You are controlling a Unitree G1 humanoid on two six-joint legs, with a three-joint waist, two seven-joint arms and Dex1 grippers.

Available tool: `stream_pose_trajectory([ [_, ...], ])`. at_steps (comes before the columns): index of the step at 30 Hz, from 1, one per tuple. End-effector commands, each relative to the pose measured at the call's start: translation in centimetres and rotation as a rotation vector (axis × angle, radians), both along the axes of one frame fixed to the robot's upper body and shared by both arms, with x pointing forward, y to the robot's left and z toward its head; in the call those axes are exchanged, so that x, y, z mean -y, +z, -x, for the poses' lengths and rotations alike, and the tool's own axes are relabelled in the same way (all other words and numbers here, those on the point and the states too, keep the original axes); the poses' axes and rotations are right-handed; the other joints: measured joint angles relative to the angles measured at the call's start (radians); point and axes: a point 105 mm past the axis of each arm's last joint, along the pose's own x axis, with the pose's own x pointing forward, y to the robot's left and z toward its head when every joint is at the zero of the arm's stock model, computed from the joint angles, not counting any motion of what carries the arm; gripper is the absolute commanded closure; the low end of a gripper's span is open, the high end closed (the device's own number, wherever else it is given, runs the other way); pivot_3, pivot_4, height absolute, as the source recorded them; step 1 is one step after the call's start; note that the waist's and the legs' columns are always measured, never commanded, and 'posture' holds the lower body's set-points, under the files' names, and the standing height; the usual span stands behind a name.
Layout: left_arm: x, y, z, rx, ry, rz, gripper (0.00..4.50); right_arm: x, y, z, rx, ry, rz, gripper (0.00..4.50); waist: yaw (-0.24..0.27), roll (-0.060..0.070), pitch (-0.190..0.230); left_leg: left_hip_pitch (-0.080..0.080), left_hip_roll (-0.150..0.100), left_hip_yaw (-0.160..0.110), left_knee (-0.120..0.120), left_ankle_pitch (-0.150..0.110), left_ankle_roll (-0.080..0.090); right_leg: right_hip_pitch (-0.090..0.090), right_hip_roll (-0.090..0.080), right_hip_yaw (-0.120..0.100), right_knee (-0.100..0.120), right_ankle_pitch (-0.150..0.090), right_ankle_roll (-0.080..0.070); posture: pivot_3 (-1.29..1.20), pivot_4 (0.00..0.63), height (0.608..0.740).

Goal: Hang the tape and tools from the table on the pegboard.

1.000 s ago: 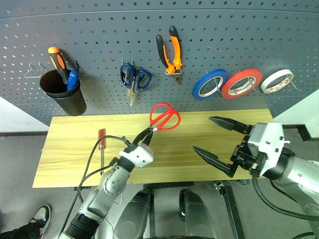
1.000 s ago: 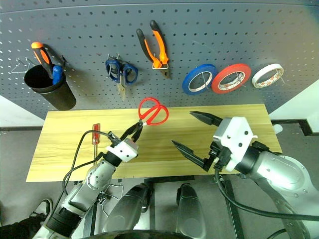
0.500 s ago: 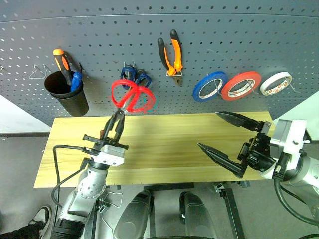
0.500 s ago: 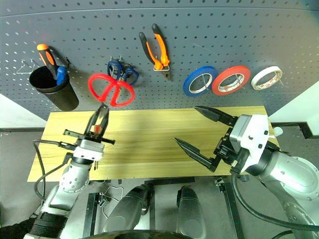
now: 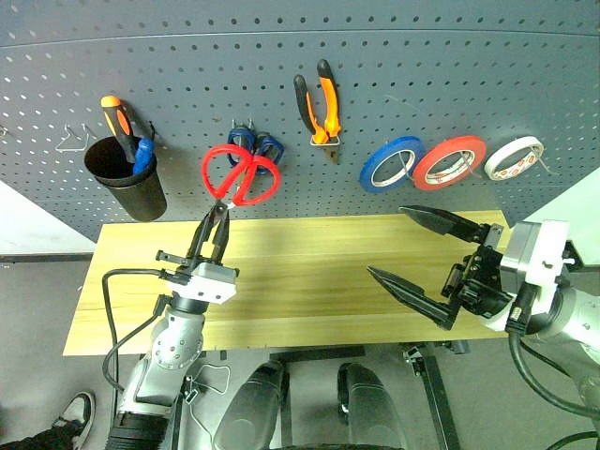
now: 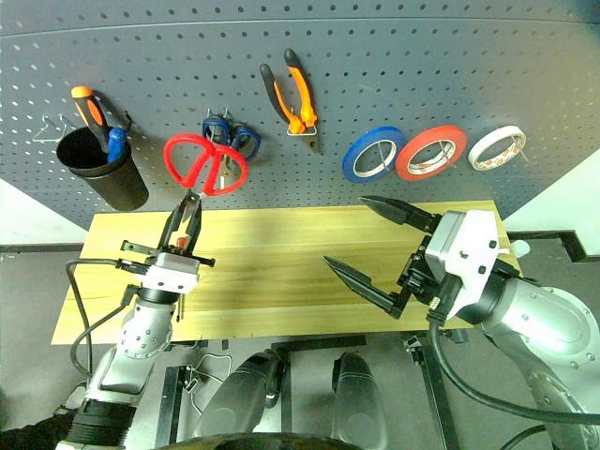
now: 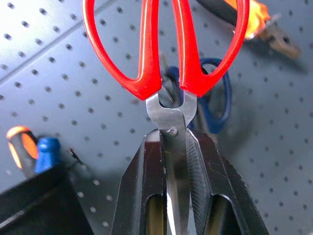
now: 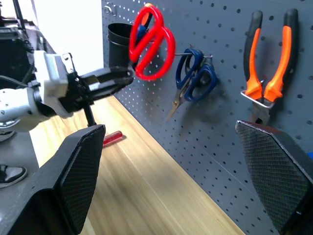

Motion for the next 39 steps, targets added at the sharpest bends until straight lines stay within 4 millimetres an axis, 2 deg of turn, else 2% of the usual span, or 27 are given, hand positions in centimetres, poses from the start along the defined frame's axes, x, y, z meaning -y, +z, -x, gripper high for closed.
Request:
stream_pose_trajectory([
  [1, 0.3, 0.2, -0.4, -0.002, -0.003, 0.005, 4.24, -0.2, 0.5, 0.3, 0.033, 0.01, 0.006, 0.0, 0.0, 0.0, 0.0, 0.0, 0.0, 0.0, 0.0, 0.0, 0.0, 0.0, 0.0, 0.0, 0.0, 0.0, 0.0, 0.01, 0.237, 0.71],
  [11, 0.7, 0.3, -2.3, 0.002, 0.005, 0.001, 4.24, -0.3, 0.4, 0.4, 0.032, -0.004, 0.006, 0.0, -0.001, 0.0, 0.0, 0.0, 0.0, 0.0, 0.0, 0.0, 0.0, 0.0, 0.0, 0.0, 0.0, 0.0, 0.0, 0.0, 0.238, 0.71],
  [22, 0.9, 0.0, -3.0, -0.002, 0.0, -0.009, 4.24, -0.3, 0.4, 0.5, 0.033, -0.009, 0.008, 0.0, -0.001, 0.0, -0.001, 0.0, 0.0, 0.0, 0.0, 0.0, 0.0, 0.0, 0.0, 0.0, 0.0, 0.0, 0.0, 0.0, 0.24, 0.71],
  [28, 0.7, -0.7, -4.2, -0.023, 0.032, -0.021, 4.24, -0.4, 0.6, 0.6, 0.039, -0.004, 0.009, 0.0, -0.001, 0.0, -0.001, 0.0, 0.0, 0.0, 0.0, 0.0, 0.0, 0.0, 0.0, 0.0, 0.0, 0.0, 0.0, -0.01, 0.241, 0.71],
  [39, 2.0, -1.0, -6.5, -0.006, 0.04, -0.012, 4.24, -1.0, 2.4, 2.0, 0.087, 0.053, -0.07, 0.0, -0.003, -0.001, -0.001, 0.0, 0.0, 0.0, 0.0, 0.0, 0.0, 0.0, 0.0, 0.0, 0.001, 0.0, 0.0, -0.02, 0.241, 0.71],
])
